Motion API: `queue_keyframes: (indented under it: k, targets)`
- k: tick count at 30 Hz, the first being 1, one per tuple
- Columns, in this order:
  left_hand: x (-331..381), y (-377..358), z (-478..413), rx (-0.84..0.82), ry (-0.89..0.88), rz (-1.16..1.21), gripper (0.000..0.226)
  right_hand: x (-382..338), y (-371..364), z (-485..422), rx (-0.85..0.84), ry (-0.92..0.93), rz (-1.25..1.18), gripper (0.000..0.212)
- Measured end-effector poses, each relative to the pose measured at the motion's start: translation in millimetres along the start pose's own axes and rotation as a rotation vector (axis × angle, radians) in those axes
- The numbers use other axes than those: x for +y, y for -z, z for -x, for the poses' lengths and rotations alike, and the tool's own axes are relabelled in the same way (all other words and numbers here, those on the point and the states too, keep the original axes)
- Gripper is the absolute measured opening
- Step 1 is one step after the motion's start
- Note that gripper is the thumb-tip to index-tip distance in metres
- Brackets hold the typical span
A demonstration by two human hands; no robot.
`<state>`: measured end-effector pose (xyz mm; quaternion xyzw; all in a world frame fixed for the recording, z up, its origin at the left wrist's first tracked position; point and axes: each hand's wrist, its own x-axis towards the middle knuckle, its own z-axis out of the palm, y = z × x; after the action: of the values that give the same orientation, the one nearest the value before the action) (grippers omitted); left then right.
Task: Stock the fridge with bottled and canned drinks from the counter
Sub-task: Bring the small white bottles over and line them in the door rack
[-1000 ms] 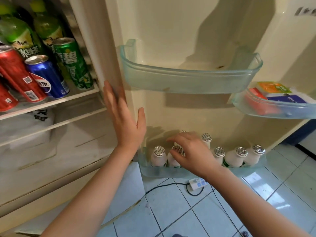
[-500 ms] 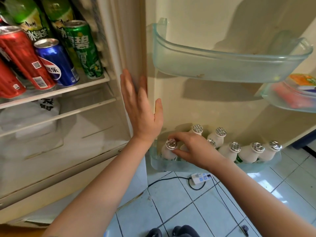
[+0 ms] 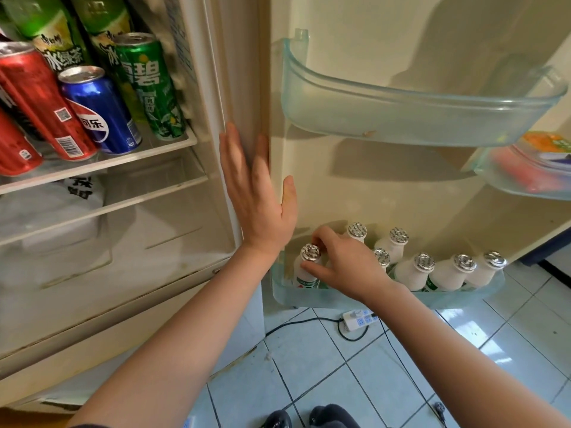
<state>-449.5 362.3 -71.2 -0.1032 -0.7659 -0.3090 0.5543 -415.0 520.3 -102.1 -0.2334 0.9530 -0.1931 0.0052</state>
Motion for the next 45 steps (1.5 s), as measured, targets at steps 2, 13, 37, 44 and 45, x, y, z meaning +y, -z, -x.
queue_keyframes:
  k: [2, 13, 37, 44, 45]
  targets:
    - [0.2, -0.2, 0.0, 0.000, 0.002, -0.002, 0.052, 0.8, 1.6, -1.1, -0.022, 0.013, -0.003, 0.046]
    - [0.5, -0.6, 0.8, -0.006, 0.032, -0.001, 0.053, -7.6, -1.9, -7.7, 0.004, 0.024, 0.010, 0.042]
    - [-3.7, -2.4, 3.3, -0.001, 0.030, -0.003, 0.050, 12.9, 19.8, 31.4, 0.131, -0.073, -0.075, 0.034]
    - [-3.8, -2.5, 2.8, 0.002, 0.015, -0.006, 0.052, 20.0, 16.9, 30.6, 0.004, -0.040, 0.124, 0.043]
    - [-3.9, -2.5, 2.7, 0.002, 0.015, -0.006, 0.052, 20.9, 16.6, 28.1, -0.017, -0.040, 0.140, 0.042]
